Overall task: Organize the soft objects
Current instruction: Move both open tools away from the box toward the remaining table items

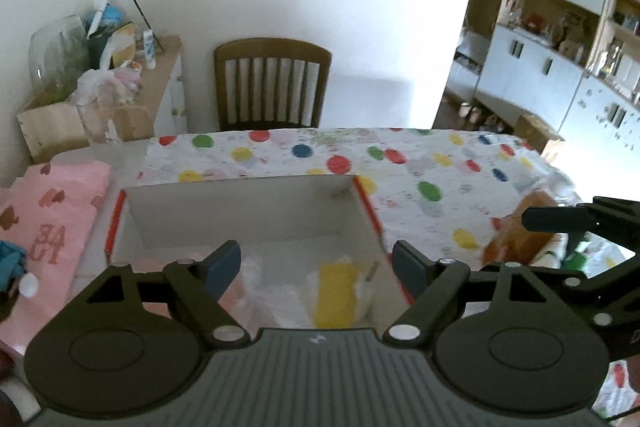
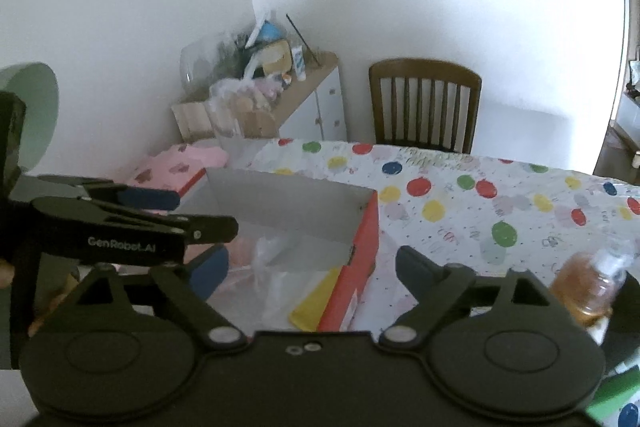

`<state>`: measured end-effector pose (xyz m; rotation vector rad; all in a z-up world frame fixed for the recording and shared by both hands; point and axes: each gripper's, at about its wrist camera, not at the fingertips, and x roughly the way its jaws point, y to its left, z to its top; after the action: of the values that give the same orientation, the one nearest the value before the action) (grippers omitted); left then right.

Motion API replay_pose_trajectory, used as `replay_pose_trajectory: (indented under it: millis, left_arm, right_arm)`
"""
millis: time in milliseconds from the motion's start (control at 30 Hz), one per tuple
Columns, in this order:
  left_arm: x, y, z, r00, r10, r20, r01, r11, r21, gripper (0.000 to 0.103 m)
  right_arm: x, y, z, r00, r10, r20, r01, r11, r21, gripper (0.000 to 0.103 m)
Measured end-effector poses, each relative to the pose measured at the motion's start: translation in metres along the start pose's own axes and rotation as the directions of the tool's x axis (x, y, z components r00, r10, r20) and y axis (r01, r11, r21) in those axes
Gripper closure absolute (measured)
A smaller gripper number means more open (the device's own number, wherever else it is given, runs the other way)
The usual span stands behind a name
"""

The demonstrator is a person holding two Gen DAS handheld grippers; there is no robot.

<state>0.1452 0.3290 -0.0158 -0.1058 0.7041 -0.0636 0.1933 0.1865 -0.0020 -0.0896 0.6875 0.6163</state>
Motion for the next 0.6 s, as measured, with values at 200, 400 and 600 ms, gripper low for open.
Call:
replay_pose_trajectory:
  millis: [200,400,600]
  left_arm:
    - [-0.016,-0.028,-0.008,0.998,-0.054,0.031,0.054,0.998,-0.011,0.013]
    - [-0.025,-0.066,-0.018,0.991,-0.119,0.068,0.121,0.992,-0.035,0.001]
    - [-0.024,-0.114,-0.027,0.979,-0.178,0.095,0.184,0.981,-0.057,0.000]
  right_arm:
    - [-0.037,-0.014,-0.010,0.998,0.015,0.063,-0.016,1.000,0.021,0.001]
    - [-0.068,-0.038,-0.022,0.996,0.011,0.092,-0.014,0.999,0.039,0.000]
    - [-0.101,-0.068,-0.037,0.995,0.005,0.102,-0.007,1.000,0.020,0.000]
